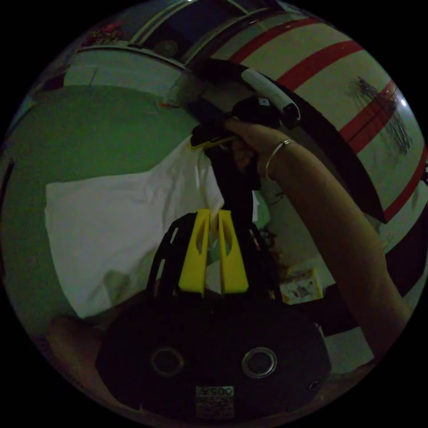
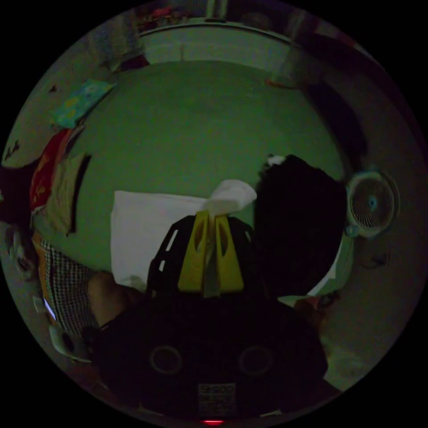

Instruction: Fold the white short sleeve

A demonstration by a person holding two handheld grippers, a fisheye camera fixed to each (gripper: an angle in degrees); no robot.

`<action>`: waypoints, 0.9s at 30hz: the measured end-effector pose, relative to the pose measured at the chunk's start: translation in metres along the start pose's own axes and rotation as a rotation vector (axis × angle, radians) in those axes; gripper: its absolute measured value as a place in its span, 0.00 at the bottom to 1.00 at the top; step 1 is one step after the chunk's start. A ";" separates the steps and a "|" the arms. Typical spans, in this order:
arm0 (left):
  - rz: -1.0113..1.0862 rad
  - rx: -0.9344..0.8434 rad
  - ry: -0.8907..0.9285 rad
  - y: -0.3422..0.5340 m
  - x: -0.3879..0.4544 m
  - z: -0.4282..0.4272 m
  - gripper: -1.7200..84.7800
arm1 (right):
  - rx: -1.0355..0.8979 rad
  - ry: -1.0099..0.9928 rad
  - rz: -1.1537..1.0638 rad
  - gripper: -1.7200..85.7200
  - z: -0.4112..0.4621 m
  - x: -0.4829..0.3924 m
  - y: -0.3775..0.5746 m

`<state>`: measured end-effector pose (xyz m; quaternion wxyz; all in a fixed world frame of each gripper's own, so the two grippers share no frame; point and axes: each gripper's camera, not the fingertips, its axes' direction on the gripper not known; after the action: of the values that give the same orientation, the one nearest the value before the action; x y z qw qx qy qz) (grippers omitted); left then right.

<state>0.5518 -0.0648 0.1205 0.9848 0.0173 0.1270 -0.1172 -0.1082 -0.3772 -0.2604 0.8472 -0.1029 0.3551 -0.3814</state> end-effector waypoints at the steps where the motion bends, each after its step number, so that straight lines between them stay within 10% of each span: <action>1: 0.010 0.005 -0.023 0.008 -0.007 -0.011 0.08 | 0.007 -0.005 -0.052 0.01 -0.004 -0.026 -0.007; 11: -0.211 -0.005 -0.346 0.092 -0.084 -0.086 0.08 | -0.095 -0.164 -0.272 0.13 0.031 -0.205 -0.042; 27: -0.269 -0.113 -0.422 0.165 -0.128 -0.054 0.11 | 0.017 -0.239 -0.270 0.17 0.038 -0.132 0.111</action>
<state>0.4568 0.1277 0.1014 0.9644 -0.0797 -0.0740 -0.2410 -0.0786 -0.2096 -0.2131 0.8253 -0.1871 0.2315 -0.4799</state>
